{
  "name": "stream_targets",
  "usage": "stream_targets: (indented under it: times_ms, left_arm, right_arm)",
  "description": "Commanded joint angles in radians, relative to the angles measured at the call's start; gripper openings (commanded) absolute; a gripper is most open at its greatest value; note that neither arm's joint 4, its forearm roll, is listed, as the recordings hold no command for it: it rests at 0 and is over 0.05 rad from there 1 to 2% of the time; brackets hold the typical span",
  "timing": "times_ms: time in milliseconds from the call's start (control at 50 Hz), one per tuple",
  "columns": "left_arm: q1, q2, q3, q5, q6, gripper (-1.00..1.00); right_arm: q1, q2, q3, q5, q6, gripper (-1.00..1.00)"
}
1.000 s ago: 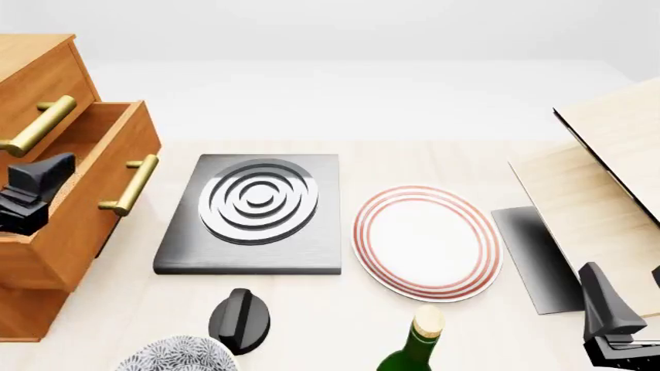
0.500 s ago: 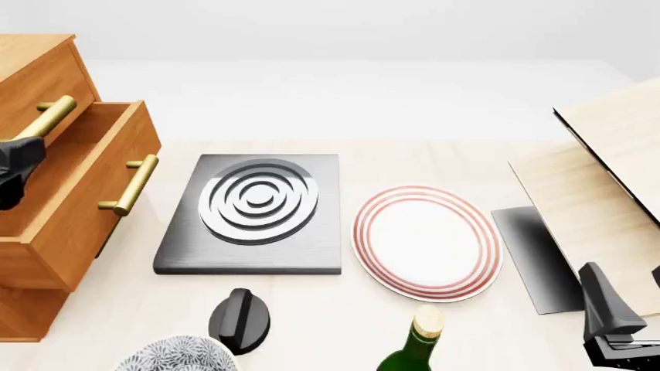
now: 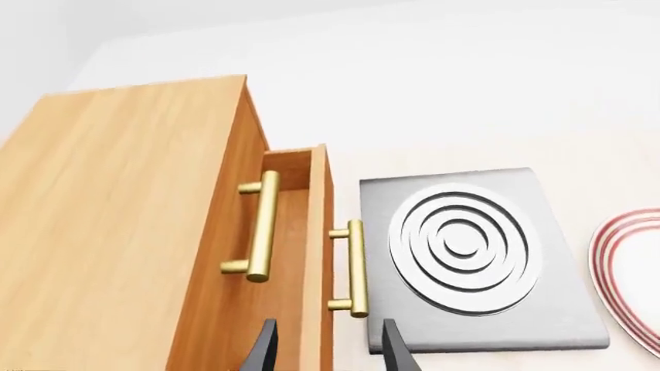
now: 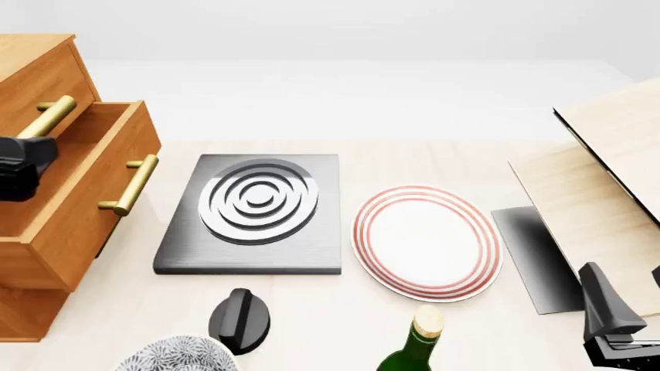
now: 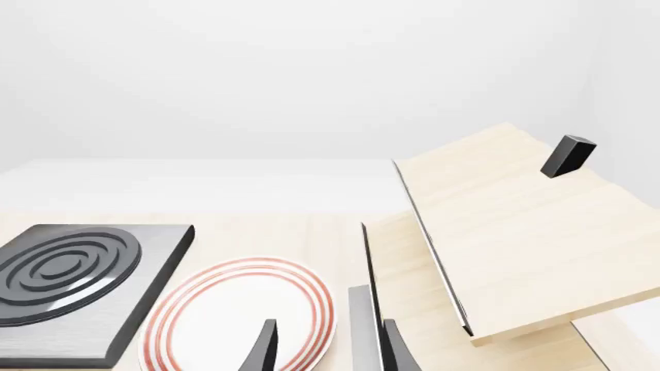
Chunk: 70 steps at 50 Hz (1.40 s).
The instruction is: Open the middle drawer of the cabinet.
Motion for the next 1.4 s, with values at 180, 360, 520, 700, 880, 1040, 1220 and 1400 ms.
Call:
stream_targets:
  times_ms: [180,360,520,700,880,1040,1220,1400]
  left_arm:
    - [0.018,0.060,0.024,-0.031,-0.076,1.00]
    - [0.029,0.087,0.040,-0.051,-0.094,1.00]
    - [0.065,0.106,0.063,-0.071,-0.101,1.00]
    - [0.080,0.117,0.070,-0.083,-0.107,1.00]
    - [0.083,0.139,0.076,-0.098,-0.113,1.00]
    - [0.077,0.184,0.096,-0.131,-0.130,1.00]
    - [0.081,0.214,0.104,-0.153,-0.133,1.00]
    - [0.083,0.242,0.114,-0.170,-0.140,1.00]
  right_arm:
    - [0.000,-0.004,0.000,0.004,0.000,1.00]
    - [0.000,-0.004,0.000,0.004,0.000,1.00]
    - [0.000,-0.004,0.000,0.004,0.000,1.00]
    - [0.000,-0.004,0.000,0.004,0.000,1.00]
    - [0.000,-0.004,0.000,0.004,0.000,1.00]
    - [0.000,-0.004,0.000,0.004,0.000,1.00]
    - [0.000,-0.004,0.000,0.004,0.000,1.00]
    - [0.000,-0.005,0.000,0.004,0.000,1.00]
